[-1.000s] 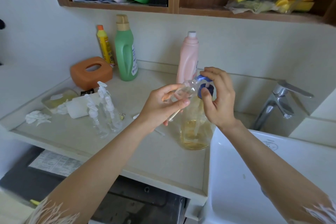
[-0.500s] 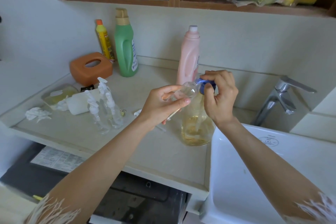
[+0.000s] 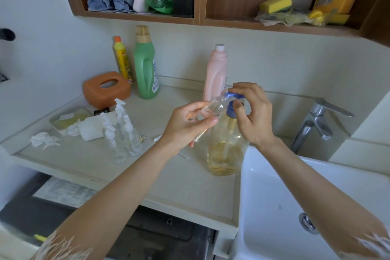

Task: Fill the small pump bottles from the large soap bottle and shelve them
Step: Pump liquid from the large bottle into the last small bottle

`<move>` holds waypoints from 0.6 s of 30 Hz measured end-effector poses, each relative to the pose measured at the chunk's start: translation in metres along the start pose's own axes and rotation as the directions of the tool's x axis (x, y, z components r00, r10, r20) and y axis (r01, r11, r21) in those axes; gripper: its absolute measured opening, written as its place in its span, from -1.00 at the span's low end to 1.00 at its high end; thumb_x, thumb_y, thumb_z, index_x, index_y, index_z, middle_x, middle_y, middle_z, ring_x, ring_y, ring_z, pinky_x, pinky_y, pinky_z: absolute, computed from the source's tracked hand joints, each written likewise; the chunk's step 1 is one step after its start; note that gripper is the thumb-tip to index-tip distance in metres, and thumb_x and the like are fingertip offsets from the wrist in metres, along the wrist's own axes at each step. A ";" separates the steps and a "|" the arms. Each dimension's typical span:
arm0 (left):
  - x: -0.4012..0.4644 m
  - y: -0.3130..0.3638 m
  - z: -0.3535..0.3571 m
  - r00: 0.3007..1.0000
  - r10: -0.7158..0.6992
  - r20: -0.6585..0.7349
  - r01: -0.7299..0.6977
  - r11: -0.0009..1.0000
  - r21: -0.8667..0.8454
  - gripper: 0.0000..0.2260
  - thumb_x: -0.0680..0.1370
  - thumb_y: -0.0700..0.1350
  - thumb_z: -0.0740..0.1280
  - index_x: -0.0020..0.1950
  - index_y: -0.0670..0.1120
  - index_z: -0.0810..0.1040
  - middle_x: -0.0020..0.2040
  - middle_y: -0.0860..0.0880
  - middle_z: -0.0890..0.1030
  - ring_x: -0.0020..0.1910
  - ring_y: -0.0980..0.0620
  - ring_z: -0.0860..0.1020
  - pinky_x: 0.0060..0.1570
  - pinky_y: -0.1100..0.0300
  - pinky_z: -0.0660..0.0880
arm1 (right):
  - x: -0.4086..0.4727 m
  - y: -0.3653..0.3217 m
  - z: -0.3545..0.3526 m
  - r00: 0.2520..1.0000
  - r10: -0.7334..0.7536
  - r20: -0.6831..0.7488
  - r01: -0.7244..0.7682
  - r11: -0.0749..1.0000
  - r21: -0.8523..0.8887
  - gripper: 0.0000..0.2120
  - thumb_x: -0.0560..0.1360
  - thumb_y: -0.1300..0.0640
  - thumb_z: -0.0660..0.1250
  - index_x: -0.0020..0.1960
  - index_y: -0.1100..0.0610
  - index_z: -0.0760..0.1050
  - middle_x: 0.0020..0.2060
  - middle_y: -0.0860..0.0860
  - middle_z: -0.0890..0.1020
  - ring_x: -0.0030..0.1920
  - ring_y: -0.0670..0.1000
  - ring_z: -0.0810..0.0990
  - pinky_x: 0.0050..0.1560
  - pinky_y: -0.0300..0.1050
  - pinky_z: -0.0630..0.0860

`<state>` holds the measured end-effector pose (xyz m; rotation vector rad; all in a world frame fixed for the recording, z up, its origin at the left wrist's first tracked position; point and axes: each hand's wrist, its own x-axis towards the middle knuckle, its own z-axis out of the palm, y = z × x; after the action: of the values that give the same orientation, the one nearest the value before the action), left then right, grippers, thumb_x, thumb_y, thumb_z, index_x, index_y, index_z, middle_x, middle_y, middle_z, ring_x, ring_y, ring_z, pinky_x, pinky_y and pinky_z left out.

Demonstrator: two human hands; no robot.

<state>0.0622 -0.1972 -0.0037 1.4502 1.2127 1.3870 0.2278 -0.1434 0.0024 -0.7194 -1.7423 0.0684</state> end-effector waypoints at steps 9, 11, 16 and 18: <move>0.001 -0.008 -0.002 0.999 -0.043 -0.006 0.044 0.999 0.031 -0.68 0.45 -0.13 0.48 0.19 0.03 0.58 -0.15 -0.03 0.69 -0.27 -0.02 0.63 -0.66 0.35 0.24 | -0.014 0.009 0.021 0.989 -0.030 -0.145 0.031 0.999 0.010 -0.71 0.40 0.28 0.15 -0.06 0.34 0.60 -0.05 0.20 0.62 0.03 0.23 0.57 0.06 0.07 0.49; 0.000 -0.010 -0.003 0.999 -0.050 -0.005 0.050 0.998 0.033 -0.72 0.45 -0.14 0.49 0.11 0.11 0.59 -0.14 -0.06 0.70 -0.26 -0.02 0.64 -0.66 0.36 0.24 | -0.014 0.010 0.024 0.985 -0.022 -0.170 0.023 1.000 0.002 -0.71 0.38 0.29 0.14 -0.12 0.31 0.62 -0.12 0.18 0.64 -0.04 0.23 0.58 -0.01 0.00 0.49; -0.001 -0.009 -0.003 0.999 -0.052 -0.006 0.052 0.998 0.041 -0.74 0.45 -0.14 0.49 0.08 0.14 0.60 -0.11 -0.04 0.70 -0.27 -0.02 0.64 -0.67 0.36 0.24 | -0.014 0.008 0.024 0.987 -0.010 -0.162 0.009 1.000 -0.010 -0.71 0.37 0.29 0.13 -0.14 0.31 0.63 -0.15 0.17 0.64 -0.08 0.23 0.57 -0.06 -0.09 0.47; -0.001 -0.007 -0.003 0.999 -0.053 -0.005 0.053 0.998 0.040 -0.72 0.45 -0.13 0.49 0.14 0.06 0.60 -0.12 0.00 0.70 -0.25 -0.06 0.64 -0.67 0.35 0.24 | -0.014 0.005 0.023 0.989 0.003 -0.151 -0.006 1.000 -0.019 -0.71 0.36 0.31 0.14 -0.13 0.31 0.63 -0.13 0.17 0.65 -0.09 0.23 0.56 -0.06 -0.11 0.47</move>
<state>0.0580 -0.1971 -0.0102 1.4332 1.2795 1.3370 0.2112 -0.1387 -0.0193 -0.7243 -1.5988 -0.0001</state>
